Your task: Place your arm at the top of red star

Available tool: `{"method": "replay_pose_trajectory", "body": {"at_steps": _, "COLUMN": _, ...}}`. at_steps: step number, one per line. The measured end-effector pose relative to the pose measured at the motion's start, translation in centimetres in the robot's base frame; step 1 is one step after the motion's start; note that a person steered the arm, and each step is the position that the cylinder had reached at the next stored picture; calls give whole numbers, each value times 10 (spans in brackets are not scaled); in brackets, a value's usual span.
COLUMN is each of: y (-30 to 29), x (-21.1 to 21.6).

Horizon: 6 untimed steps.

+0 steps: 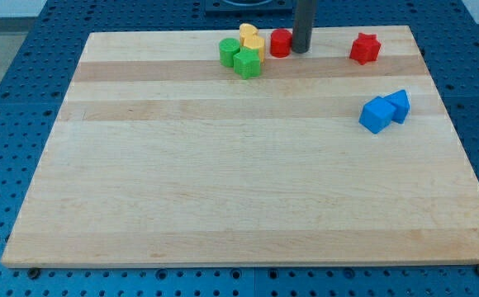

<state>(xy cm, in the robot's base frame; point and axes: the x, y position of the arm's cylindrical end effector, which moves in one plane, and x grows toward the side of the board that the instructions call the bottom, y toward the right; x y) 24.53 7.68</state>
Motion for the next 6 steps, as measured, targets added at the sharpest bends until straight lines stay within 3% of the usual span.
{"method": "replay_pose_trajectory", "body": {"at_steps": 1, "y": -21, "x": 0}}
{"method": "replay_pose_trajectory", "body": {"at_steps": 2, "y": 1, "x": 0}}
{"method": "replay_pose_trajectory", "body": {"at_steps": 6, "y": 145, "x": -36}}
